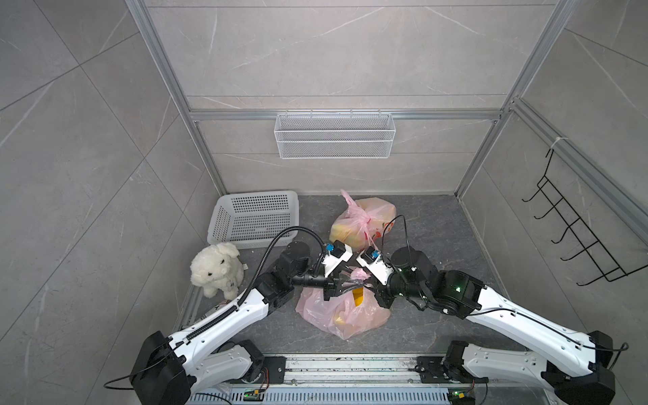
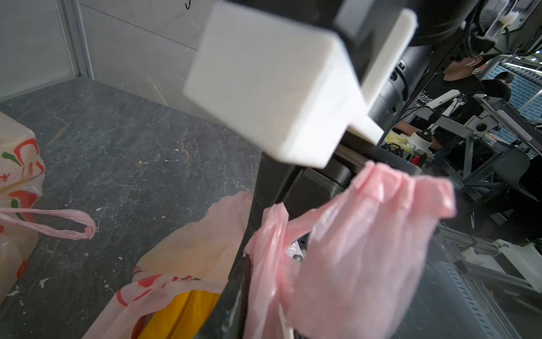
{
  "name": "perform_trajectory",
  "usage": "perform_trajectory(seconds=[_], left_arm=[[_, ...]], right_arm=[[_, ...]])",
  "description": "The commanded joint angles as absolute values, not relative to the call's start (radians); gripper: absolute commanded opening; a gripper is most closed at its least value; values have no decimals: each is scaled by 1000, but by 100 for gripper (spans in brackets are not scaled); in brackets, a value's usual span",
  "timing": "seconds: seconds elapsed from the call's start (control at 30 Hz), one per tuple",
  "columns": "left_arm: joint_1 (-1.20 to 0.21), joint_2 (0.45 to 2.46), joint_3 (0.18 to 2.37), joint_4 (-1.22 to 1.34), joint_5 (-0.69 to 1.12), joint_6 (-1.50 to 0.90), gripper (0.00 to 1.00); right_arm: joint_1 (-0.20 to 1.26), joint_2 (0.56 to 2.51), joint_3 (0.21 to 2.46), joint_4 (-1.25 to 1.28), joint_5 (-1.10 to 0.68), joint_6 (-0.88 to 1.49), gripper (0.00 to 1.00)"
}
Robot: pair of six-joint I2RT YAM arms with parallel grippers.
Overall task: Place the banana into a plastic bag & tie a knot
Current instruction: Cross the plastic bag at the center of the board.
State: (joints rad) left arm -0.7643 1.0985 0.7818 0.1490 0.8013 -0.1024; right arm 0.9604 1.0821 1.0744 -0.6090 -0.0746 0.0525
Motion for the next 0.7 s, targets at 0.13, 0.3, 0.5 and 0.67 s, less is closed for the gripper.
perform_trajectory(seconds=[0.13,0.3,0.5,0.67], left_arm=[[-775,1143,858,151,787,-111,23],[-775,1162,865,142,786,-117,0],[-775,1138,840,143,763,-109,0],[-775,1130,834,150,754,-111,0]], right_arm=[[988,1118,1120,-628,-56,64,0],[991,1090,1112,-633,-32,78,6],[990,1030,1119,-684,17,94,35],[991,1009,1127,-727,36,125,38]])
